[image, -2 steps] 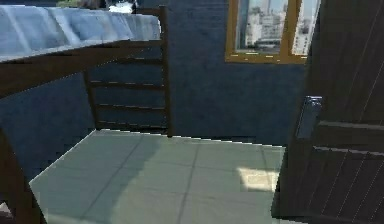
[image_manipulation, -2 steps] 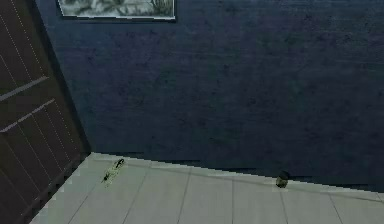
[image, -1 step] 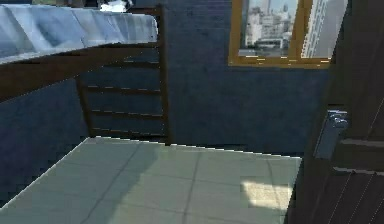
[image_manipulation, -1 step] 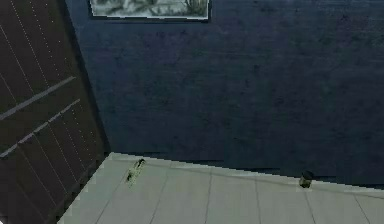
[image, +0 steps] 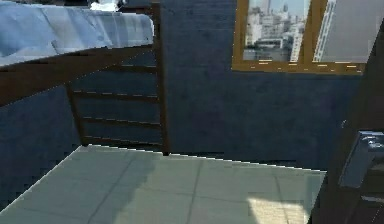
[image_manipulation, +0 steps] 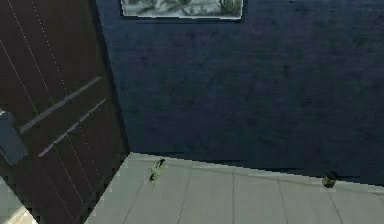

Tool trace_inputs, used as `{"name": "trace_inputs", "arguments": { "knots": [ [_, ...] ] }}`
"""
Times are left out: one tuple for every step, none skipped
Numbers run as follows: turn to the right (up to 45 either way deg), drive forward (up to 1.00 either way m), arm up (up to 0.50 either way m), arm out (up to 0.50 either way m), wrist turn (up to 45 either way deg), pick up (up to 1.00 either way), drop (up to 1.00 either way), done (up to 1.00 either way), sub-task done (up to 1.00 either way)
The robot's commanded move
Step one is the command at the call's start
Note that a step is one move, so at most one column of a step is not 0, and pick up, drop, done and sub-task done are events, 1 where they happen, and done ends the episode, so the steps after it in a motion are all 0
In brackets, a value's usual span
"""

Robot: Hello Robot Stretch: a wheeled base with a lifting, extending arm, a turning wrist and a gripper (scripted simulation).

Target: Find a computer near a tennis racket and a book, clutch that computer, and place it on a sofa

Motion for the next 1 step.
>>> {"name": "trace_inputs", "arguments": {
  "knots": [
    [15.0, 0.00, 0.00, 0.00, 0.0, 0.00, 0.00, 0.00, 0.00]
  ]
}}
